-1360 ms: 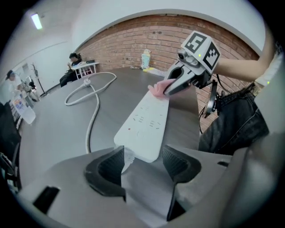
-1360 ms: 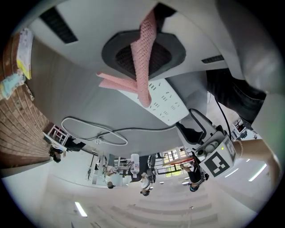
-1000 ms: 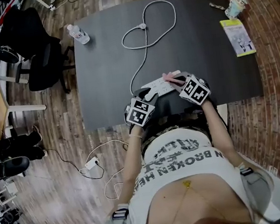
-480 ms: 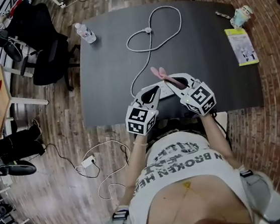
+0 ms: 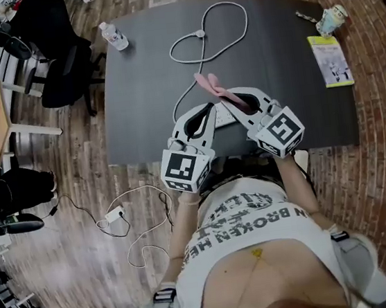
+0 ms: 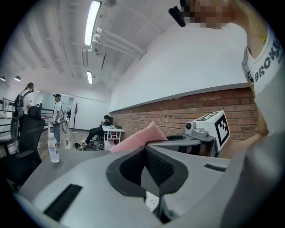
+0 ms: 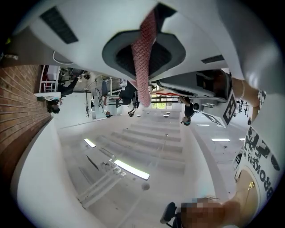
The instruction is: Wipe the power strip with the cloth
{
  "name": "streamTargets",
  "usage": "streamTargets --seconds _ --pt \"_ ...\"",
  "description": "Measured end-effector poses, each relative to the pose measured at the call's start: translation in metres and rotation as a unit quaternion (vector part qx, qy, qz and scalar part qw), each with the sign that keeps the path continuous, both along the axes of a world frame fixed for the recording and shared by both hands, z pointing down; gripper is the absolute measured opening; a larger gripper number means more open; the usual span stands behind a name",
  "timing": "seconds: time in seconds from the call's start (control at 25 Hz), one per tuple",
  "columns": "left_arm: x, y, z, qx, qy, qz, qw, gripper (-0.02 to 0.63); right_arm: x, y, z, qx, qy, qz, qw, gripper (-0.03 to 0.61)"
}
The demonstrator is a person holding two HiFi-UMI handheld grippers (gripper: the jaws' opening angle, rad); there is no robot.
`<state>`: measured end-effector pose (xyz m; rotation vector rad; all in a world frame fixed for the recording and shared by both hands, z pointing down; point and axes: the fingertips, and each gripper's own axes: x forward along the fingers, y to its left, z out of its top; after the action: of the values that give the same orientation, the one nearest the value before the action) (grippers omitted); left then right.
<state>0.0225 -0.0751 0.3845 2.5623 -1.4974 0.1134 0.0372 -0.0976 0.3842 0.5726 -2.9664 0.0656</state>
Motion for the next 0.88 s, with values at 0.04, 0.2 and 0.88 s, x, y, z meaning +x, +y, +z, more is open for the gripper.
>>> streamTargets --seconds 0.04,0.2,0.88 --pt "0.0 0.001 -0.004 0.005 0.0 -0.001 1.0 0.008 0.001 0.001 -0.003 0.001 -0.002 -0.002 1.0 0.015" --pt "0.005 0.003 -0.012 0.018 0.005 -0.008 0.9998 0.008 0.007 0.006 -0.006 -0.002 -0.007 -0.008 1.0 0.015" --pt "0.041 0.018 -0.008 0.014 0.0 0.013 0.9998 0.008 0.042 0.018 -0.012 0.005 -0.002 0.009 1.0 0.015"
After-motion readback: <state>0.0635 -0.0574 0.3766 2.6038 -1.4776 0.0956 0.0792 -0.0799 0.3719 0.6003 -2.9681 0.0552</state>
